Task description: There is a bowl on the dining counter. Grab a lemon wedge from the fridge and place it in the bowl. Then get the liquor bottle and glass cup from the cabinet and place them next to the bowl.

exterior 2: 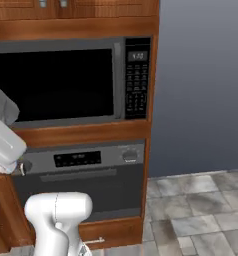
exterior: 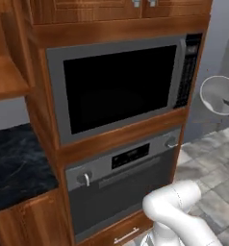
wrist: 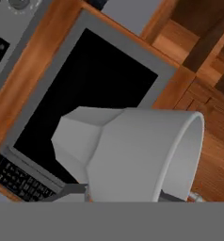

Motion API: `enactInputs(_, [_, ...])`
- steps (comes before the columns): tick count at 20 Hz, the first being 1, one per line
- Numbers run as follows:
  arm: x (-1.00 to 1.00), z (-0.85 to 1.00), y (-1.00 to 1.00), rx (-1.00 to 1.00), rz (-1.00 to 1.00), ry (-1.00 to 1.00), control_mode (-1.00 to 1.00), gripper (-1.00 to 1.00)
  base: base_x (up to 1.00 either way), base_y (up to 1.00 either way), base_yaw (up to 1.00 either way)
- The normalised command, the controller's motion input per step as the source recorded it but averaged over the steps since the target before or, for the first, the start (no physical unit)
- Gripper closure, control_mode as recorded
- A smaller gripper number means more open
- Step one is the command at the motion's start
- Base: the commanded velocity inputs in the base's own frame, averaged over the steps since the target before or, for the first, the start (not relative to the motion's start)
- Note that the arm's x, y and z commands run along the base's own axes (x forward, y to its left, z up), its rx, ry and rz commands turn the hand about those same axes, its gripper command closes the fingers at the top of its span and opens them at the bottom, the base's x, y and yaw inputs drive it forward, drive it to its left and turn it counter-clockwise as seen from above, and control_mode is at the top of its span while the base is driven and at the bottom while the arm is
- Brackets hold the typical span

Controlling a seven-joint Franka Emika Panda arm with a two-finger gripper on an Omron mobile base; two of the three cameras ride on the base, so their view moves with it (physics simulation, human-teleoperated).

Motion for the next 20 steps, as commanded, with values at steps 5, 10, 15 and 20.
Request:
enactInputs(5, [0.0,0.0,0.0,0.0,0.0,0.0,1.0,1.0,0.01,-0.1,-0.98])
enactInputs(10, [0.0,0.0,0.0,0.0,0.0,0.0,1.0,1.0,0.04,-0.14,-0.98])
enactInputs(15, [0.0,0.0,0.0,0.0,0.0,0.0,1.0,1.0,0.19,-0.07,-0.94])
enactInputs(20, [0.0,0.0,0.0,0.0,0.0,0.0,1.0,1.0,0.75,0.0,-0.72])
